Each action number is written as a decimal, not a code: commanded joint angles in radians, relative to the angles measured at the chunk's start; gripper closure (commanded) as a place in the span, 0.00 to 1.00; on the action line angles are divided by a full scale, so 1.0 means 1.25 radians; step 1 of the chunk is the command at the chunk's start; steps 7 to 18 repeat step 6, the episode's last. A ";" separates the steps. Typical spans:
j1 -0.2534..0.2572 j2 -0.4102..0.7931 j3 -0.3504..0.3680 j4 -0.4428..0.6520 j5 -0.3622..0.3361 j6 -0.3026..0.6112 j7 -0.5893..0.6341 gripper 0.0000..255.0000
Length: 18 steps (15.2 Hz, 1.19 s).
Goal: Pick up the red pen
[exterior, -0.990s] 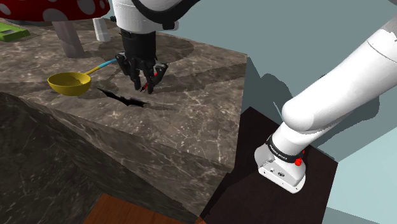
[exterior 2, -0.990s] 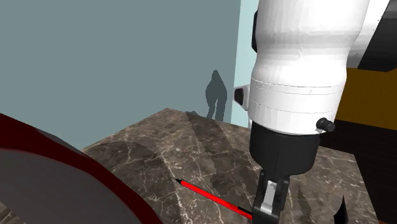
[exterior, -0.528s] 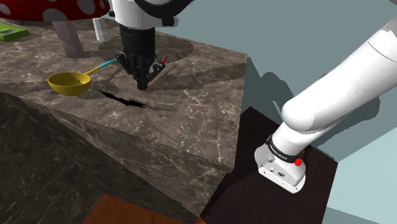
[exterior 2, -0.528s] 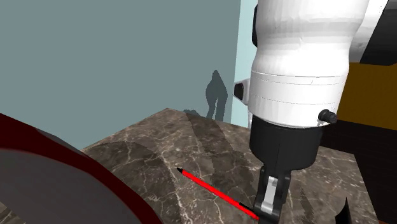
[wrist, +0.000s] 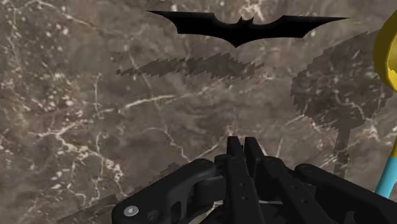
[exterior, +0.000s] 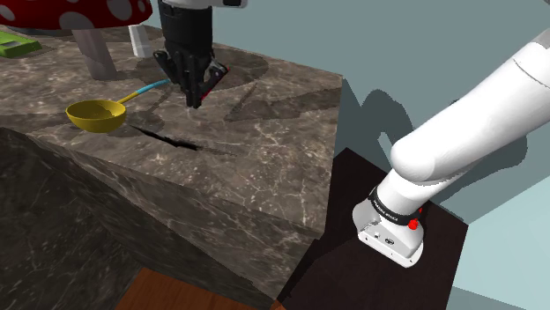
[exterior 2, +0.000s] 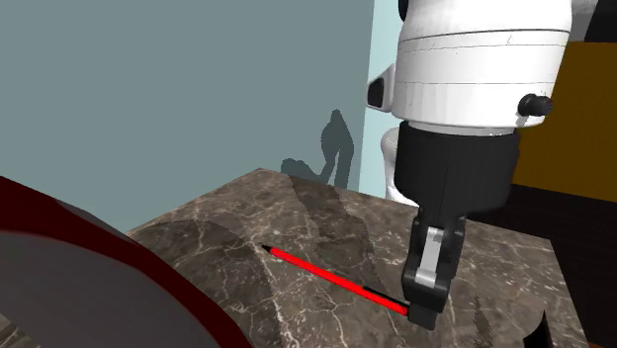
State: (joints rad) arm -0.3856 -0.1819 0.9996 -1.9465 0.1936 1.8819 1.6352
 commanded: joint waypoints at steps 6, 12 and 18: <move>-0.001 -0.010 -0.012 0.049 0.005 -0.057 -0.004 1.00; -0.001 -0.010 -0.012 0.049 0.005 -0.057 -0.004 1.00; -0.001 -0.010 -0.012 0.049 0.005 -0.057 -0.004 1.00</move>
